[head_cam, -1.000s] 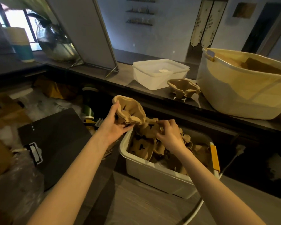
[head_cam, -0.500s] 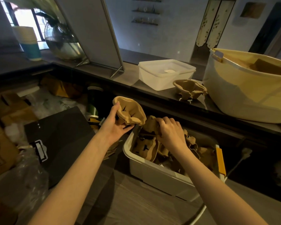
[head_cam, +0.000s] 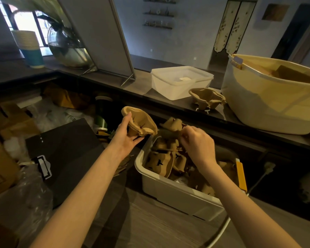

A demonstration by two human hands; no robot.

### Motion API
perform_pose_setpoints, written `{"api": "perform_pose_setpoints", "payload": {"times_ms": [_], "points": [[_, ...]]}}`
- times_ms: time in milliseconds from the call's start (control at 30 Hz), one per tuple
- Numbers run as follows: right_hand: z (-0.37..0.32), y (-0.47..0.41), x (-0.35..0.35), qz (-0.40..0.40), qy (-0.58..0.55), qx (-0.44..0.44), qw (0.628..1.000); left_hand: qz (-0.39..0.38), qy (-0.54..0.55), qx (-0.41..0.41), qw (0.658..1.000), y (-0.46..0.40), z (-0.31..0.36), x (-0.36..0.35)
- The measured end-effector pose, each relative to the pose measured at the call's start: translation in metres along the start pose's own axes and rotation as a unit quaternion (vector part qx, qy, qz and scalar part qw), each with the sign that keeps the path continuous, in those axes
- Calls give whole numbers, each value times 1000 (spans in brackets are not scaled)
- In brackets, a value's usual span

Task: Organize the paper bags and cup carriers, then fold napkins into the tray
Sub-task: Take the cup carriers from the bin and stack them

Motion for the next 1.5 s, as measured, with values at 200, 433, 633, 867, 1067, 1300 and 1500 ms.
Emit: {"api": "perform_pose_setpoints", "payload": {"times_ms": [200, 433, 633, 867, 1067, 1300, 1500], "points": [[2, -5, 58, 128, -191, -76, 970, 4, 35, -39, 999, 0, 2, -3], [6, 0, 23, 150, -568, -335, 737, -87, 19, -53, 995, 10, -7, -42], [-18, 17, -19, 102, -714, -468, 510, -178, 0, -45, 983, 17, -9, -59], [-21, 23, -40, 69, -709, -489, 503, -164, -20, -43, 985, 22, -11, -58], [-21, 20, -49, -12, -659, -438, 612, -136, -73, -49, 987, 17, -14, -50], [5, 21, -52, -81, -479, -361, 796, -57, 16, -23, 998, 7, -13, -28], [25, 15, -58, -185, -123, -166, 961, -59, 57, -7, 997, 1, -15, -13]]}}
Point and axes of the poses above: each hand's wrist, its own y-axis away from the middle knuckle, its own x-axis out of the back of the hand, z = x × y, the point moved 9 cm from there along -y, towards the middle knuckle, and after that the axes turned 14 degrees about x, right-handed, at the moved point
